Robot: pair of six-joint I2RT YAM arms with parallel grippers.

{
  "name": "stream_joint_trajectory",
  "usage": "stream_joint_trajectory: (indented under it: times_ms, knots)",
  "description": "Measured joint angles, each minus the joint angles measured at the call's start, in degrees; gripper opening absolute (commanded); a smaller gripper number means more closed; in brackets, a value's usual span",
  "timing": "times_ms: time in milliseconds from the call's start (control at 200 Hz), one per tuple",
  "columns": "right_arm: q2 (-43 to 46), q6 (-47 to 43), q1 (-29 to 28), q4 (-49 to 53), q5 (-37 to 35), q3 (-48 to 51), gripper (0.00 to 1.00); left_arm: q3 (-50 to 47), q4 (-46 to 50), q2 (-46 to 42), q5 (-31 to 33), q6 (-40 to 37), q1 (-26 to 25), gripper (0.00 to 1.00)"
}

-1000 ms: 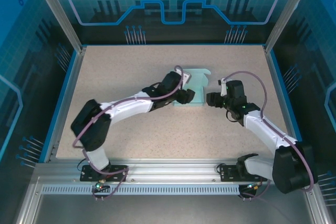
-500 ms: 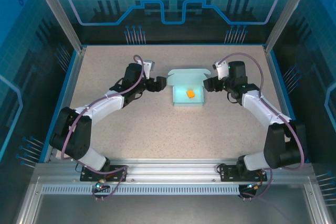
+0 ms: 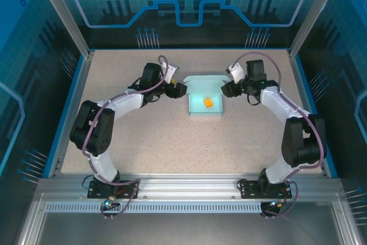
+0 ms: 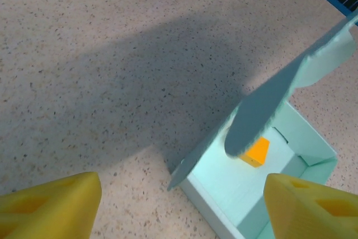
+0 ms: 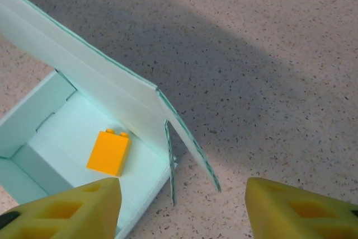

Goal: Fold the paper box

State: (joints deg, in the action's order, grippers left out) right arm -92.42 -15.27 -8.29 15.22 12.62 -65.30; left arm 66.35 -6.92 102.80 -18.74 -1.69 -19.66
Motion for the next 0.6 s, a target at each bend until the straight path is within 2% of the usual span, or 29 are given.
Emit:
stream_joint_trajectory:
  times_ms: [115,405,600]
  knots:
    - [-1.7,-0.8,0.0,0.9,0.5,-0.9,0.5,3.7,2.4,2.3,-0.7,-2.0,0.0,0.69]
    - [-4.2,-1.1,0.0,1.7,2.1,-1.9,0.33,7.4,6.4,5.1,-2.1,-5.1,-0.7,0.46]
    - [-4.4,-1.1,0.0,1.9,2.7,-1.9,0.26,7.8,8.1,6.1,-2.2,-6.2,-1.2,0.38]
